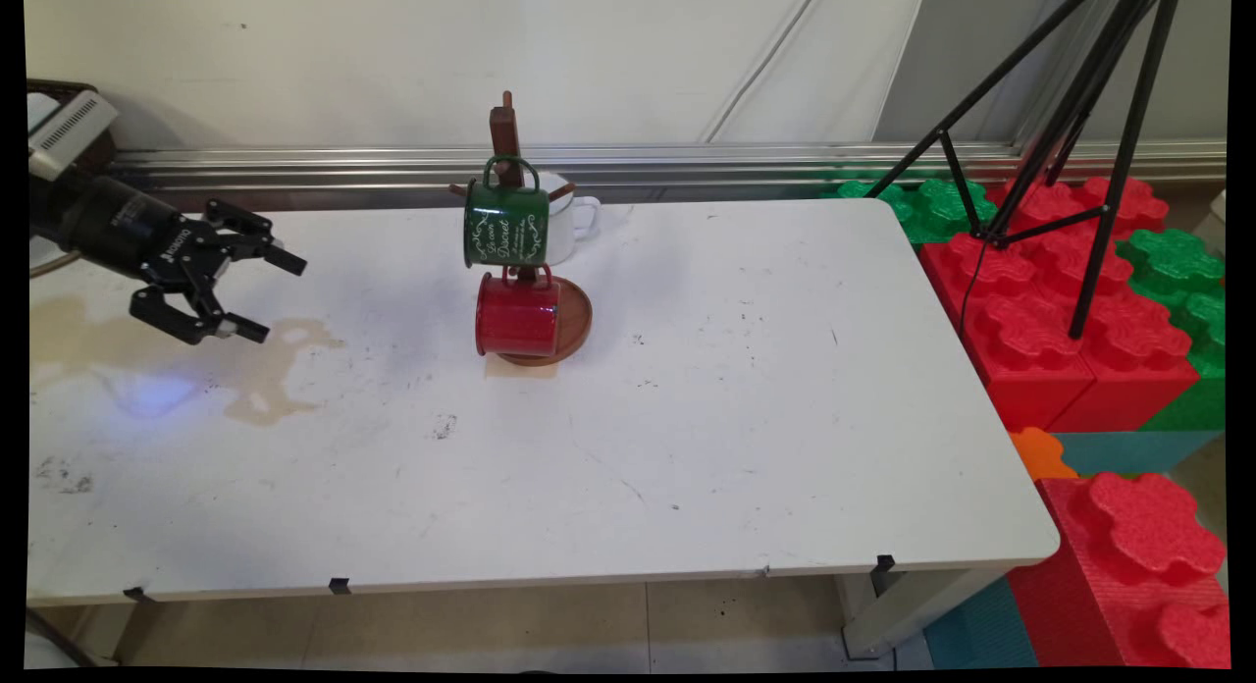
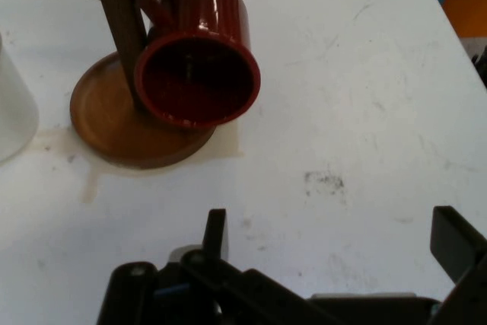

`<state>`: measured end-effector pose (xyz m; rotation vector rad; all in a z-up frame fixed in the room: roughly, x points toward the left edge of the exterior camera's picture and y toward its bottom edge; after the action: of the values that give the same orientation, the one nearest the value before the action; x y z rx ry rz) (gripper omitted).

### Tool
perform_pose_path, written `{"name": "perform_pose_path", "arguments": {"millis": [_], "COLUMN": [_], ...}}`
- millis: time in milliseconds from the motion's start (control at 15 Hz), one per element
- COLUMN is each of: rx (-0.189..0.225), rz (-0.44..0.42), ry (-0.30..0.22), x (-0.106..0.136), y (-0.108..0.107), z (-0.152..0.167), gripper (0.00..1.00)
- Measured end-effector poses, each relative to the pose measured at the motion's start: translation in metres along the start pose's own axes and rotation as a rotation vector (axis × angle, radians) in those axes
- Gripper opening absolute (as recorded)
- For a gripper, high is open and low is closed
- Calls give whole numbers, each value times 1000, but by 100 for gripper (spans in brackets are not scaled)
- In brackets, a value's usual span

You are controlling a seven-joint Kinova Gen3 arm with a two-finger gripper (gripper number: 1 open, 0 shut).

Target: Pick up the red mug from the rack

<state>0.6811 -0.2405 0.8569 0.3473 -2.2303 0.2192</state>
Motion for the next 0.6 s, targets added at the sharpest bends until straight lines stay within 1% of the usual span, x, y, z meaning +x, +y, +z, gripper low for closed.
{"name": "perform_pose_path", "arguments": {"millis": [600], "rx": [-17], "rz": [-43], "ry": [61], "x": [5], "y": [-2], "z": [41], "gripper": [100]}}
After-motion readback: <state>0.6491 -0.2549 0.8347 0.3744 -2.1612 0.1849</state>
